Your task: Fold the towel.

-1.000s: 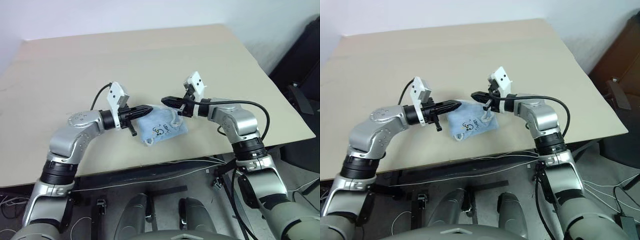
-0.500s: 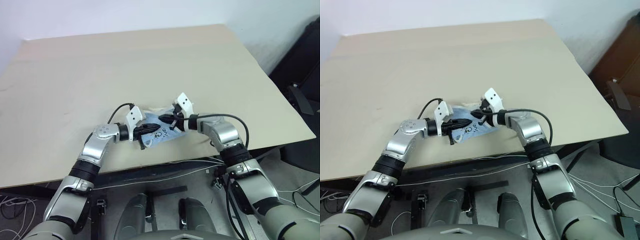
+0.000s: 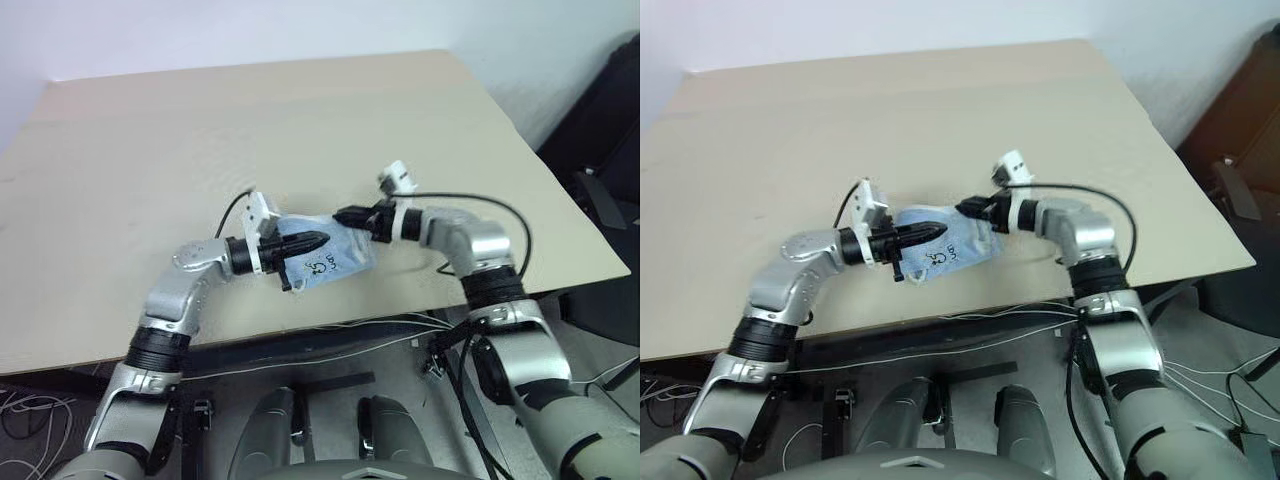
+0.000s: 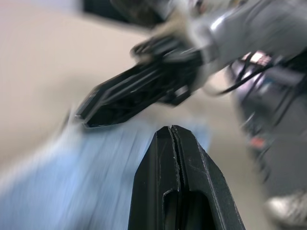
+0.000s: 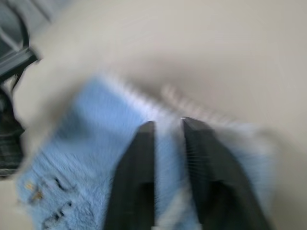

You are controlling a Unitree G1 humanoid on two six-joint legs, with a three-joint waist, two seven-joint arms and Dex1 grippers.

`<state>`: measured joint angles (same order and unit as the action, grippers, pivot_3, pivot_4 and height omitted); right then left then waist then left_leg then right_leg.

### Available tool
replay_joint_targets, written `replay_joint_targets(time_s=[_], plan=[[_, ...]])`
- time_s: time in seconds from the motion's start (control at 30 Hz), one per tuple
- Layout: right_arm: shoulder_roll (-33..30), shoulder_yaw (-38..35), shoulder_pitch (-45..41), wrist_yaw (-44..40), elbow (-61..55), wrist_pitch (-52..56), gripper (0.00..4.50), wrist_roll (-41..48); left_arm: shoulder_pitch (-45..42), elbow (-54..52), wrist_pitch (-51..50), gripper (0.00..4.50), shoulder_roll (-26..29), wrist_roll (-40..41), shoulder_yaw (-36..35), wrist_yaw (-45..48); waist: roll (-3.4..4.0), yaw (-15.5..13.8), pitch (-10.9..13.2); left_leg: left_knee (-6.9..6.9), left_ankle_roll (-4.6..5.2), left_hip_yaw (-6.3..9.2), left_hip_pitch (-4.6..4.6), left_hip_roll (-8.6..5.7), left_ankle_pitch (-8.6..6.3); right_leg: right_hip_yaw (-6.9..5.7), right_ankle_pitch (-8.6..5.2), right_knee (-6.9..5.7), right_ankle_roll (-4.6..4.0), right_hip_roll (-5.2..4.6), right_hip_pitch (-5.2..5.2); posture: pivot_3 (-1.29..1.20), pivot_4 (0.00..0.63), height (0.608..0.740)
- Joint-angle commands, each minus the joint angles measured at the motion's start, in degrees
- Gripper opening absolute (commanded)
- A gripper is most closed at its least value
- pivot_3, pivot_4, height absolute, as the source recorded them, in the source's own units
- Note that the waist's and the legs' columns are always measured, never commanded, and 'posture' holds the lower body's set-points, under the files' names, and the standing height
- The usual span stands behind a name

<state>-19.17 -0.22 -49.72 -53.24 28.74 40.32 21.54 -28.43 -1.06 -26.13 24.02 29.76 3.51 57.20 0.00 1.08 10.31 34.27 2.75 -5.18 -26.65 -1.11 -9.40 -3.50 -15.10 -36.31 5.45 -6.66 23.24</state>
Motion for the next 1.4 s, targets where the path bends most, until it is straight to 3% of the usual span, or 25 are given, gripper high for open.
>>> replay_joint_targets(time_s=[0.03,0.13,0.27,0.5,0.73,1.03,1.13,1.4], plan=[[-1.34,-2.55,-3.41,-1.43,-0.96,3.57,2.23,2.99,-0.43,-6.51,-6.3,0.0,1.07,6.53,-4.98,-2.64,0.0,0.18,0.0,-0.01,0.0,0.02,0.02,0.01,0.0,0.01,0.0,0.02,0.0,0.05,-0.01,0.0,0.15,0.735],[-2.81,-2.49,-6.31,-2.48,2.66,5.22,3.25,2.59,-0.19,-9.21,-10.18,0.0,3.11,9.76,-8.76,-4.76,0.01,0.27,0.01,-0.01,0.02,0.05,0.02,0.05,0.02,0.03,0.0,0.02,0.0,0.16,-0.01,0.0,0.15,0.735],[-4.7,0.15,-11.64,-5.73,12.49,8.43,4.48,0.22,2.93,-9.68,-9.94,0.0,8.46,8.19,-10.88,-4.46,0.02,0.51,0.02,0.0,0.07,0.04,0.06,0.06,0.08,0.04,-0.01,-0.02,0.0,0.2,-0.01,0.0,0.15,0.735],[-4.25,6.81,-17.35,-16.36,23.4,6.7,4.48,-4.82,12.01,-13.81,-12.46,0.0,14.72,11.66,-18.19,-5.43,0.02,1.11,0.02,-0.04,0.1,0.04,-0.01,0.03,0.07,0.05,-0.01,0.08,-0.02,0.15,0.2,0.0,0.15,0.735],[-2.3,13.69,-22.6,-21.68,35.36,3.81,4.48,-13.91,19.38,-21.07,-15.73,0.0,14.92,18.73,-23.7,-7.25,0.04,1.48,0.03,-0.15,0.07,0.05,0.0,0.04,0.07,0.08,-0.02,0.09,-0.03,0.13,0.29,0.0,0.15,0.735],[1.03,11.51,-24.55,-28.59,39.2,5.3,4.48,-14.58,23.68,-24.61,-11.7,0.0,15.91,16.39,-22.18,-6.93,0.05,1.51,0.04,-0.29,0.02,0.0,0.02,0.01,0.08,0.12,-0.01,0.08,-0.04,0.13,0.34,0.0,0.15,0.735],[2.55,11.59,-24.25,-29.19,38.26,6.27,4.5,-14.8,23.63,-24.67,-11.19,0.55,16.86,14.38,-20.5,-7.46,0.05,1.51,0.03,-0.35,0.0,-0.01,0.01,0.02,0.1,0.13,-0.01,0.07,-0.04,0.14,0.4,0.0,0.15,0.735],[3.83,11.34,-23.8,-29.17,37.86,9.15,4.5,-14.77,22.54,-23.95,-10.26,3.28,18.0,14.44,-19.67,-5.22,0.05,1.51,0.03,-0.41,-0.01,-0.12,-0.02,0.01,0.1,0.2,0.0,0.07,-0.04,0.15,0.53,0.0,0.15,0.735]])
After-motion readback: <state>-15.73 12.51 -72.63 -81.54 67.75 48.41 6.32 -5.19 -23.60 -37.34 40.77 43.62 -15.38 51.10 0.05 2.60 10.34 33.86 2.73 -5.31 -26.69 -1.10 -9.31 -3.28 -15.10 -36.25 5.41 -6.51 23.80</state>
